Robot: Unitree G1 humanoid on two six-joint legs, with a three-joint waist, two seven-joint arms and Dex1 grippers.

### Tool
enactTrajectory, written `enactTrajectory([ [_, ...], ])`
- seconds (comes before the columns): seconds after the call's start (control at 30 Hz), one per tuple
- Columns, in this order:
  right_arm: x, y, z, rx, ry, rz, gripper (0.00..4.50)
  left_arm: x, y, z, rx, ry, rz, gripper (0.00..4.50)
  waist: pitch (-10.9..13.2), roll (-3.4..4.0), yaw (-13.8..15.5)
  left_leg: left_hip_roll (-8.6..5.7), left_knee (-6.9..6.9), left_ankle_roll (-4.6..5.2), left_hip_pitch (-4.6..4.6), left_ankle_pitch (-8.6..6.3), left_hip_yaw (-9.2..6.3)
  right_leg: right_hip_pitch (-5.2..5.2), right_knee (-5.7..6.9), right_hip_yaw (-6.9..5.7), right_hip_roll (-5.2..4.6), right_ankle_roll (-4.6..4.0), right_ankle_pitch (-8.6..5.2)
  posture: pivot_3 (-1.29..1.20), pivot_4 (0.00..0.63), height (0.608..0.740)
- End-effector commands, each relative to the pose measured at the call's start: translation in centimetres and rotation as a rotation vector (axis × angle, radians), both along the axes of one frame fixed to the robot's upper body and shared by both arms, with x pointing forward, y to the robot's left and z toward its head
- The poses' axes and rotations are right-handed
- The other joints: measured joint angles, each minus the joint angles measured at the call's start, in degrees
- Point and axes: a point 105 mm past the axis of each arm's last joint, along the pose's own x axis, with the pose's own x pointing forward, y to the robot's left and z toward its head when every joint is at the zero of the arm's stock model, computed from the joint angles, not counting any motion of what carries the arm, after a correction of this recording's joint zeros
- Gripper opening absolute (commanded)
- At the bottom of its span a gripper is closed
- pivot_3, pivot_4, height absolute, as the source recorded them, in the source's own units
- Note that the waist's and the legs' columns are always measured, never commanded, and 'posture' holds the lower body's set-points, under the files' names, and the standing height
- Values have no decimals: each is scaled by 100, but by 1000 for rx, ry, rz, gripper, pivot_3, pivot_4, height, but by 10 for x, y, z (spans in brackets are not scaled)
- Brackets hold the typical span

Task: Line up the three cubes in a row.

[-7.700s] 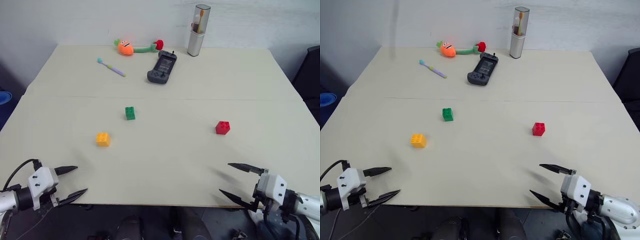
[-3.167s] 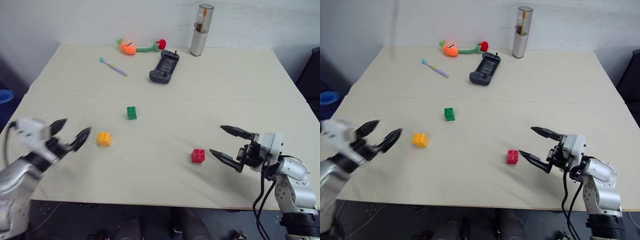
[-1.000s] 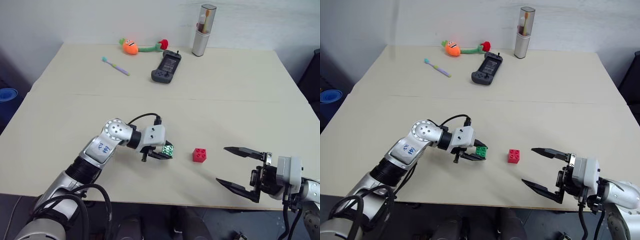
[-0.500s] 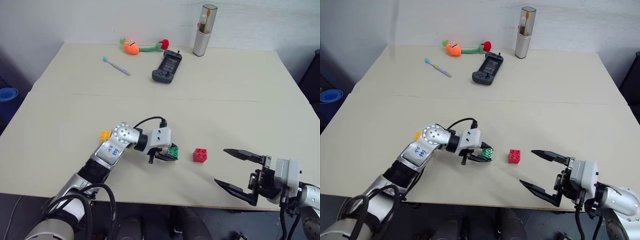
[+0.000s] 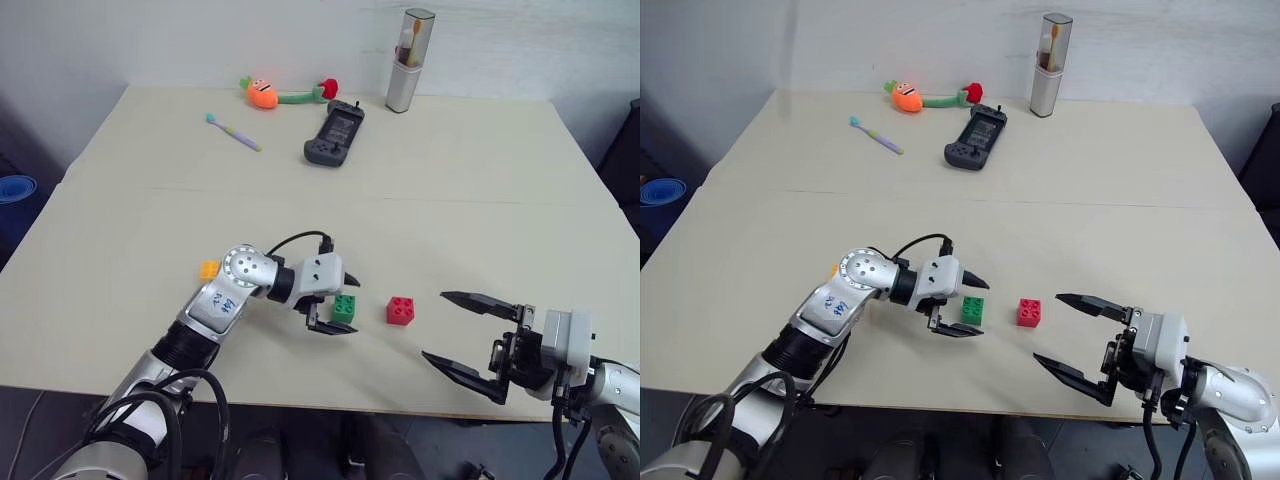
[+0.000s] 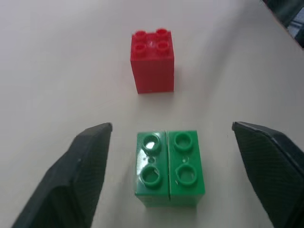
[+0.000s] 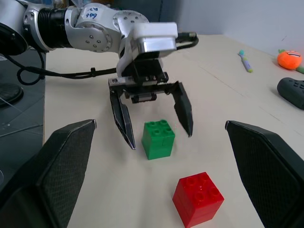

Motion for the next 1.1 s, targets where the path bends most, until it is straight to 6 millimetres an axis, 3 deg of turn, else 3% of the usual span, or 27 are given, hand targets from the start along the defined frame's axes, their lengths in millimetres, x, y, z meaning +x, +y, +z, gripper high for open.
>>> enactTrajectory([
  [0.03, -1, 1, 1, 13, 19, 36, 4500, -9, 10, 34, -72, -59, -27, 4252, 0, 0, -11, 1, 0, 0, 0, 0, 0, -1, 1, 0, 0, 0, 0, 0, 150, 740],
  [0.17, 7, 0, 2, 13, 3, 40, 4500, -12, 30, 66, -182, -75, 35, 4252, 0, 1, -7, 0, 1, 0, 0, 0, 0, 0, 2, 1, -2, 0, 0, 0, 150, 740],
  [0.27, 12, 1, 2, 9, -27, 53, 4500, -17, 70, 81, -236, -32, 141, 4252, 0, 2, -43, 3, -2, -1, 3, 0, 1, 0, 4, 2, -1, -1, 0, 0, 150, 740],
  [0.3, 14, 2, 3, 11, -43, 64, 4500, -13, 93, 83, -269, -33, 238, 4252, 0, 2, -68, 5, -3, -2, 6, 1, 2, -1, 5, 2, 0, -2, -1, 0, 150, 740],
  [0.4, 18, 9, 2, 19, -70, 115, 4500, -8, 171, 70, -315, -47, 546, 4385, 0, 3, -165, 10, -7, -7, 14, 3, 3, 0, 12, 1, 0, -8, -5, 0, 150, 740],
  [0.47, 19, 11, 2, 20, -77, 130, 4500, -13, 191, 60, -296, -47, 611, 4385, 1, 2, -142, 13, -10, -9, 21, 3, 1, 2, 15, -1, 0, -12, -7, 0, 150, 740],
  [0.57, 24, 14, 0, 22, -90, 156, 4500, -35, 248, 33, -211, -24, 779, 4385, -1, -1, -126, 8, -7, -2, 18, -1, 0, 4, 10, -4, -9, -12, -7, 0, 150, 740],
  [0.7, 27, 15, -2, 20, -92, 178, 4500, -64, 303, 18, -203, -11, 975, 4385, -1, -2, -136, 11, -10, 6, 12, -12, 1, 0, 0, -6, -14, -12, -7, 0, 150, 740],
  [0.87, 28, 17, -5, 17, -88, 192, 4500, -81, 319, 2, -212, 101, 1031, 4385, -2, -2, -92, 7, -11, 37, 11, -39, -6, 1, 0, -16, -29, -14, -7, 0, 150, 740],
  [1.1, 30, 15, -7, 9, -88, 179, 4500, -58, 278, 16, -370, 90, 1022, 4385, -3, -4, -40, 6, -11, 33, 10, -42, -8, 1, 3, -18, -35, -14, -7, 0, 150, 740],
])
